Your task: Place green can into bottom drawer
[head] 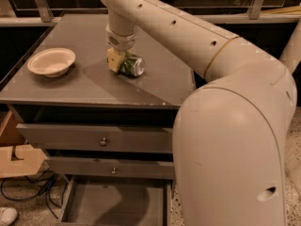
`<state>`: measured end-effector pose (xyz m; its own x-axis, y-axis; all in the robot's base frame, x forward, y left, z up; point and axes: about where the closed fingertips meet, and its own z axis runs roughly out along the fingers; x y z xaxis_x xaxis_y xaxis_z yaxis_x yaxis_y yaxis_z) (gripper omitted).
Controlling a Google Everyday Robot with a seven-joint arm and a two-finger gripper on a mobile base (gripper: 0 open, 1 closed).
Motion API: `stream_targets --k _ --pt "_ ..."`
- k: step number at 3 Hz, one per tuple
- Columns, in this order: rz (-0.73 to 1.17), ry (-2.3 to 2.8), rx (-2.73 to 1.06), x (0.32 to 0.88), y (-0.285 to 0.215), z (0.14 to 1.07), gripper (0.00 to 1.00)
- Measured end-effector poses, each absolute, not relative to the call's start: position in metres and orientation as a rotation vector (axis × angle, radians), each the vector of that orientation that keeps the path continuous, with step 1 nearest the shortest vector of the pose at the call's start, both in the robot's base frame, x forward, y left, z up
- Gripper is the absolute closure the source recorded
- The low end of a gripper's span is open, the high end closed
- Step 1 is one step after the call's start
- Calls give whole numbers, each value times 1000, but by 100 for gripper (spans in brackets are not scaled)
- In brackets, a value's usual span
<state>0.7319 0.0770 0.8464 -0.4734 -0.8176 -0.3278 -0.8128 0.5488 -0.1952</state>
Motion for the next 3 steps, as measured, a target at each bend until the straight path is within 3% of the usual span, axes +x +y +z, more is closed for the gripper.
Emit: stream_targets --k 3 --pt "-74 2391 -1253 720 54 877 100"
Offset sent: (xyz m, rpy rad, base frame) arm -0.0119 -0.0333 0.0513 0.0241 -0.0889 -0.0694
